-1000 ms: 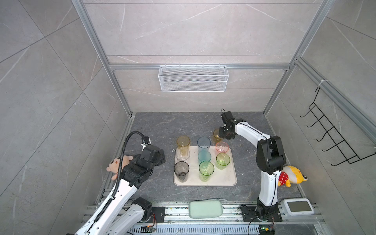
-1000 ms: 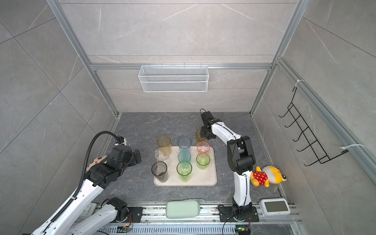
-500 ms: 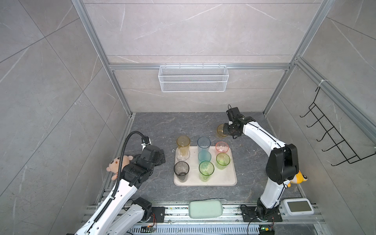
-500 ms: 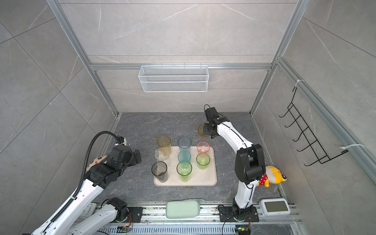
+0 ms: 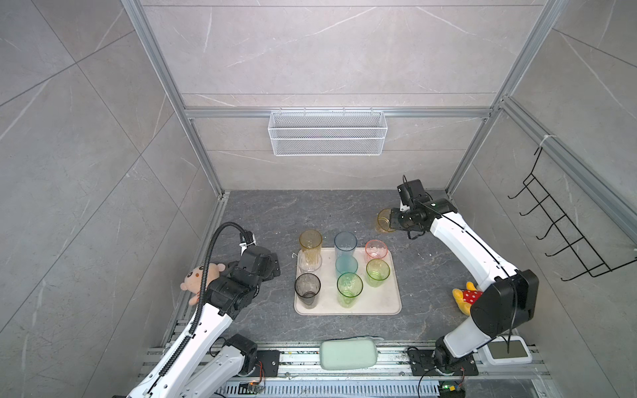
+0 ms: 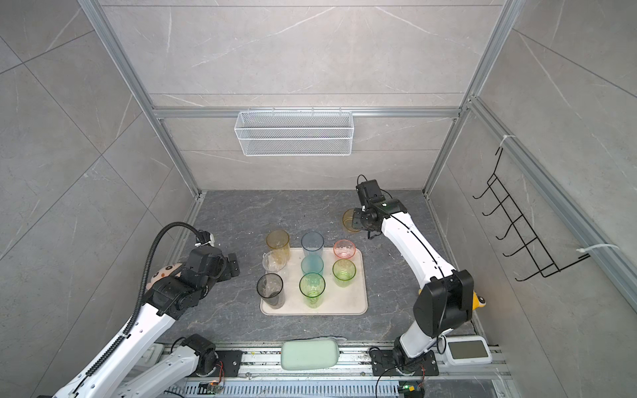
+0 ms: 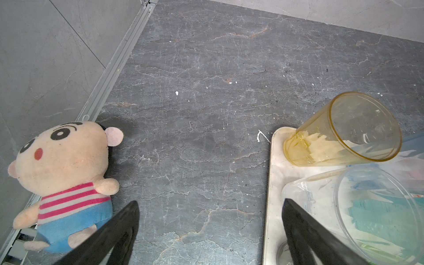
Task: Place the glasses into the tray
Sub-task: Place the glass on the tray.
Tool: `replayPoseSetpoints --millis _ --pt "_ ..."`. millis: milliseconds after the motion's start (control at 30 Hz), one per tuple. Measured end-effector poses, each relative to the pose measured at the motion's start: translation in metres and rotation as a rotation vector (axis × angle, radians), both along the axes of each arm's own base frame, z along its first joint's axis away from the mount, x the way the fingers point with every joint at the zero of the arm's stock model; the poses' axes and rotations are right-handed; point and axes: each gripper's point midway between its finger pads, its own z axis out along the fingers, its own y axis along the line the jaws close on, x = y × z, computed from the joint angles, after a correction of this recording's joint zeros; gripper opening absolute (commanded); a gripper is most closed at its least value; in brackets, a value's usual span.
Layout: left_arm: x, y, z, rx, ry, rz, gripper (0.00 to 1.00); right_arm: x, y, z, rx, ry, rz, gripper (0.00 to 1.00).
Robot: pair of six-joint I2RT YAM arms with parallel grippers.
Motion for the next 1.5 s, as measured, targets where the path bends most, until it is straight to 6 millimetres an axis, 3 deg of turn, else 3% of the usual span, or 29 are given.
replayPoseSetpoints --millis 333,700,1000,1500 --pt "0.0 0.0 0.0 0.0 0.0 0.0 0.97 -0.041 -0.011 0.021 -0.003 0.007 0.024 0.0" --pt "0.0 0.0 0.0 0.0 0.0 0.0 0.97 -0.106 -0.022 0.029 -0.014 0.073 0.089 0.0" --pt "0.0 0.0 0.0 0.0 -0.001 0.0 0.97 -0.153 -0.021 0.012 -0.025 0.169 0.15 0.0" --pt "-0.001 0.0 0.001 -0.004 -0.006 -0.001 0.97 -0.222 0.007 -0.022 -0.02 0.26 0.314 0.0"
